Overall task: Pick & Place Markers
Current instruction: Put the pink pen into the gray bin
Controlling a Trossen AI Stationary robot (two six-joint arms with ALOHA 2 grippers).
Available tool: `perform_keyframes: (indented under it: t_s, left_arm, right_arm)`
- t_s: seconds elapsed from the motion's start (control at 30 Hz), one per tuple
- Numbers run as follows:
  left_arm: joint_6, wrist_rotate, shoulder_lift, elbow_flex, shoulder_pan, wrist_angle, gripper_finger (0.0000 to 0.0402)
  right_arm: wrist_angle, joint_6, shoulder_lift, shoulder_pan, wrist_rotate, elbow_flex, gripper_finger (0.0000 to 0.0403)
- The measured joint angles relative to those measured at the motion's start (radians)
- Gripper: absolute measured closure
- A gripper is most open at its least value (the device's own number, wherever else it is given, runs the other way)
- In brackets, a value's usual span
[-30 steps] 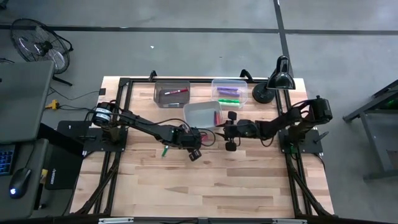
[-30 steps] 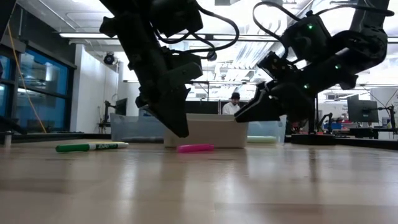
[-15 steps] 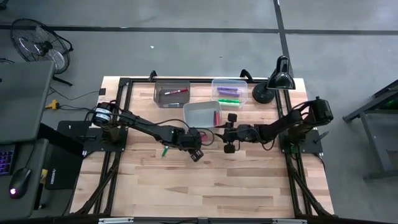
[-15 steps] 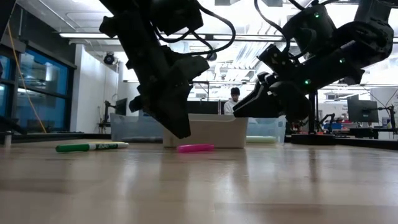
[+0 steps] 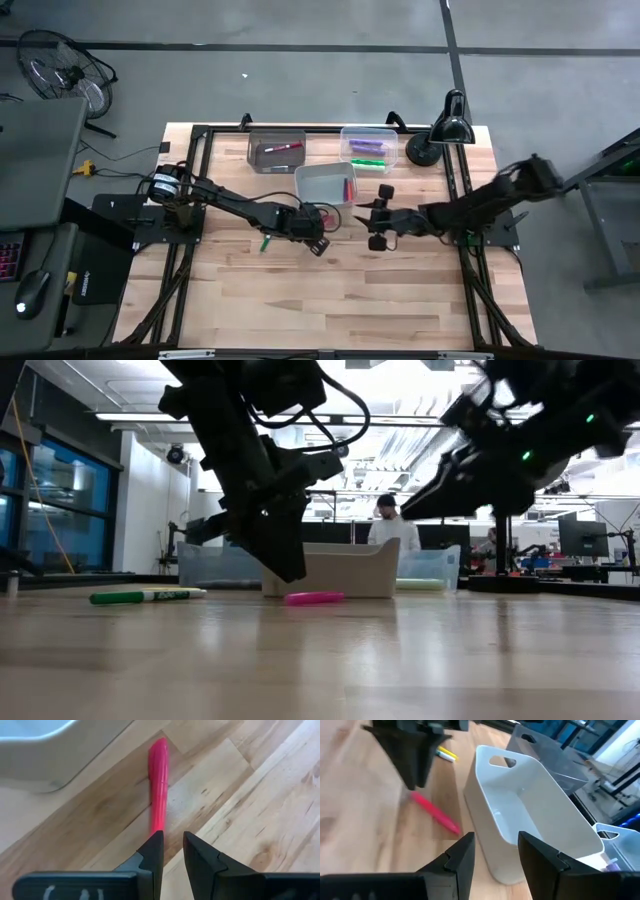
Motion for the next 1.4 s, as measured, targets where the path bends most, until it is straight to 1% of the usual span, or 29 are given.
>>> perform_keyframes:
  t_s: [0.17, 0.23, 0.3, 0.33, 0.4, 0.5, 0.57, 0.7, 0.8, 0.87, 1.0, 1.17, 1.4]
  left_arm:
    - [-0.001, -0.002, 0.000, 0.000, 0.000, -0.002, 0.0330]
    - [-0.003, -0.003, 0.000, 0.000, 0.000, -0.002, 0.0330]
    - [-0.004, -0.008, 0.033, 0.018, 0.000, -0.011, 0.0330]
    - [-0.004, -0.016, 0.056, 0.038, 0.000, -0.035, 0.0330]
    - [0.001, -0.032, 0.076, 0.086, -0.001, -0.157, 0.0330]
    - [0.023, -0.055, 0.139, 0.204, -0.002, -0.227, 0.0330]
    - [0.026, -0.077, 0.181, 0.257, -0.002, -0.327, 0.0330]
    - [0.058, -0.061, 0.246, 0.371, 0.000, -0.351, 0.0330]
    - [0.061, -0.045, 0.280, 0.412, 0.000, -0.376, 0.0330]
    - [0.080, -0.040, 0.301, 0.432, 0.000, -0.380, 0.0330]
    - [0.143, -0.018, 0.303, 0.446, -0.006, -0.390, 0.0330]
    - [0.205, -0.061, 0.302, 0.446, -0.016, -0.391, 0.0330]
    - [0.209, -0.079, 0.302, 0.446, -0.014, -0.459, 0.0330]
  right_arm:
    - [-0.180, 0.067, -0.146, 0.044, -0.020, -0.001, 0.0263]
    - [-0.232, 0.088, -0.183, 0.061, -0.043, -0.001, 0.0263]
    - [-0.268, 0.105, -0.206, 0.080, -0.057, -0.001, 0.0263]
    - [-0.282, 0.111, -0.213, 0.091, -0.063, -0.001, 0.0263]
    - [-0.286, 0.123, -0.214, 0.109, -0.066, -0.001, 0.0263]
    - [-0.299, 0.143, -0.211, 0.136, -0.067, -0.002, 0.0263]
    - [-0.305, 0.159, -0.209, 0.150, -0.067, -0.001, 0.0263]
    - [-0.327, 0.182, -0.209, 0.171, -0.067, -0.002, 0.0263]
    - [-0.339, 0.184, -0.209, 0.185, -0.067, -0.002, 0.0263]
    - [-0.344, 0.184, -0.209, 0.191, -0.066, -0.002, 0.0263]
    - [-0.354, 0.185, -0.209, 0.196, -0.086, -0.002, 0.0263]
    - [-0.377, 0.207, -0.209, 0.195, -0.102, -0.002, 0.0263]
    - [-0.383, 0.207, -0.208, 0.194, -0.114, -0.002, 0.0263]
